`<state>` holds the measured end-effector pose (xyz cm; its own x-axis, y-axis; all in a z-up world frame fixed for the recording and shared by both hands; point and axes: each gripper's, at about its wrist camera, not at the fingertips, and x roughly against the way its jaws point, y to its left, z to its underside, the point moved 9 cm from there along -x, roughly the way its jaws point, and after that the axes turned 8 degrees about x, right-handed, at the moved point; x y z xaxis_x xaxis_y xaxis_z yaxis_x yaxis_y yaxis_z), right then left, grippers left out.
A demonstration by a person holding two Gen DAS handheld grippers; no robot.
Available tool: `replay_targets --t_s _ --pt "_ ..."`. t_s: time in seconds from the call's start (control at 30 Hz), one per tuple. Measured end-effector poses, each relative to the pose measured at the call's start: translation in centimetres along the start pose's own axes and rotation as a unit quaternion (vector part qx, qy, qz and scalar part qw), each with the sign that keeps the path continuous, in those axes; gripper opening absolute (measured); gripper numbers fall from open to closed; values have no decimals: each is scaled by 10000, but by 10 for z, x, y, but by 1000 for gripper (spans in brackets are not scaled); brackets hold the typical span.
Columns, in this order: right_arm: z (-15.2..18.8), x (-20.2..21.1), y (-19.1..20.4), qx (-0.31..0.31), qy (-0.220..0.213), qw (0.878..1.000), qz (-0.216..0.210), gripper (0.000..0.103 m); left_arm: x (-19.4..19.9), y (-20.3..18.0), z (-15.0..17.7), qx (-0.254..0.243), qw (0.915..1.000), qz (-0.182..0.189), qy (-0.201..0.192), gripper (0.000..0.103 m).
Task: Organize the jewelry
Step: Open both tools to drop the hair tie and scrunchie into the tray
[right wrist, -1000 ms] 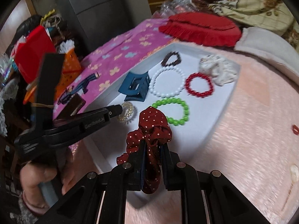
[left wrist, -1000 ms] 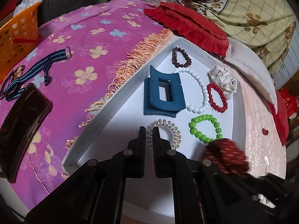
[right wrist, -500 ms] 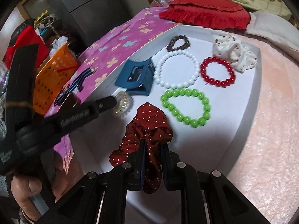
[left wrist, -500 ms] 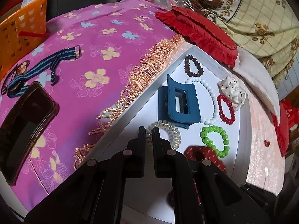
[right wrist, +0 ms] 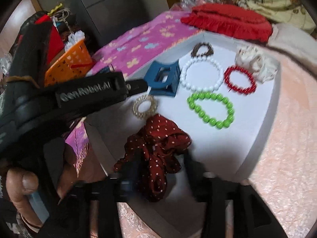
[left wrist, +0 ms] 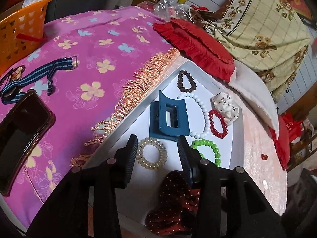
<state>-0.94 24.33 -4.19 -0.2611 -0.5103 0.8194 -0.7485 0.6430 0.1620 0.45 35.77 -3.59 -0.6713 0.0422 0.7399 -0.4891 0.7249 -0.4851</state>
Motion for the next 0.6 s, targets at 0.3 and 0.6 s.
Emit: replay_targets --t_s 0.3,0.6 --pt "21 61 -16 -37 -380 9984 409 48 7 -3 1 -111 9997 -110 -164 41" --pt "116 141 -117 -918 -323 9836 1518 48 46 -62 36 -892 9947 129 -488 41"
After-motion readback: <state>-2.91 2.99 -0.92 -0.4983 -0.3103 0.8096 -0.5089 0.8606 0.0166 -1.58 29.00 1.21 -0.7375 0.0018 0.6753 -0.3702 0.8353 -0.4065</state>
